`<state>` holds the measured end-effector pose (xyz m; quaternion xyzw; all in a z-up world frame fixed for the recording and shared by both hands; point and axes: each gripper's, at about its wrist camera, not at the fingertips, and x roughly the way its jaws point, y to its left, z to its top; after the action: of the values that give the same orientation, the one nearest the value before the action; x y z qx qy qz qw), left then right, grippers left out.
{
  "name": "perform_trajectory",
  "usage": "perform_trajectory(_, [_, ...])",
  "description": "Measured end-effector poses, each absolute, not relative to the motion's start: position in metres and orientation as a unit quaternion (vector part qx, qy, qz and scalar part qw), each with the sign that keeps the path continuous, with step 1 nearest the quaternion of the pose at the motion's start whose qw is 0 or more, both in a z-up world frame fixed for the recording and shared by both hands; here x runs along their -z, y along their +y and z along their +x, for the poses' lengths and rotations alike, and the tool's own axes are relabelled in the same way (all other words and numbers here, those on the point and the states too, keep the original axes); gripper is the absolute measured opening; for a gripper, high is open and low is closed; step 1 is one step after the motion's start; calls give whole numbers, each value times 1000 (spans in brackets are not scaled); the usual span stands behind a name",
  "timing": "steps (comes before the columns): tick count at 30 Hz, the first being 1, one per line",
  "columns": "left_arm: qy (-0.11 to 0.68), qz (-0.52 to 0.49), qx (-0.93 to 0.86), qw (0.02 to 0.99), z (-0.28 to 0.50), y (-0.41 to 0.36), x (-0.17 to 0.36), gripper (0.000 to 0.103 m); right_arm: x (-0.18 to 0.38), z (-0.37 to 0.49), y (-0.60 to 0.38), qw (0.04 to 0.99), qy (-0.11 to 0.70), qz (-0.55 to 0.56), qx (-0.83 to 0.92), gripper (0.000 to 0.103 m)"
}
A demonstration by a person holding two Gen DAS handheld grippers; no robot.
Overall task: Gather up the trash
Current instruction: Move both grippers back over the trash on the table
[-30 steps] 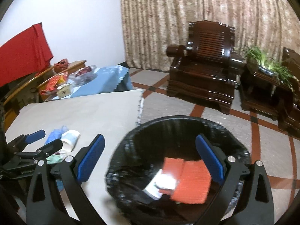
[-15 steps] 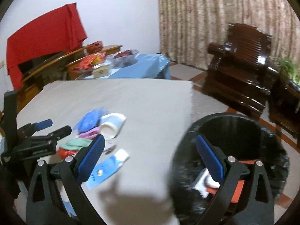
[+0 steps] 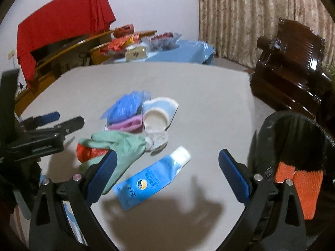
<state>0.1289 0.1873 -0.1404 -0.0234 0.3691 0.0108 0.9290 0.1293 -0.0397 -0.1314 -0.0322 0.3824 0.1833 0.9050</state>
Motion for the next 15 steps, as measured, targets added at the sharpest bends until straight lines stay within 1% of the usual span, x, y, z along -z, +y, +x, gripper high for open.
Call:
perform_trajectory(4, [376,-22,-6,926,128,189,148,90,154,134,-32,894,409,-35,-180,94])
perform_trajectory(6, [378,-21,-4,926,126,190,150,90,166,135,-26,887,423,-44,-179,91])
perform_trajectory(7, [379,-19,-3,925,126,190,152,90,171,135,-25,884,430,-47,-179,87])
perform_trajectory(9, [380,-15,-2,925,125,190,154,90,178,135,-23,879,439,-47,-179,85])
perform_trajectory(11, [382,-15,-1,924,125,190,156,90,183,137,-23,877,446,-43,-176,85])
perform_trajectory(15, [387,-24,1,922,127,191,162,87,192,143,-21,873,458,-32,-164,85])
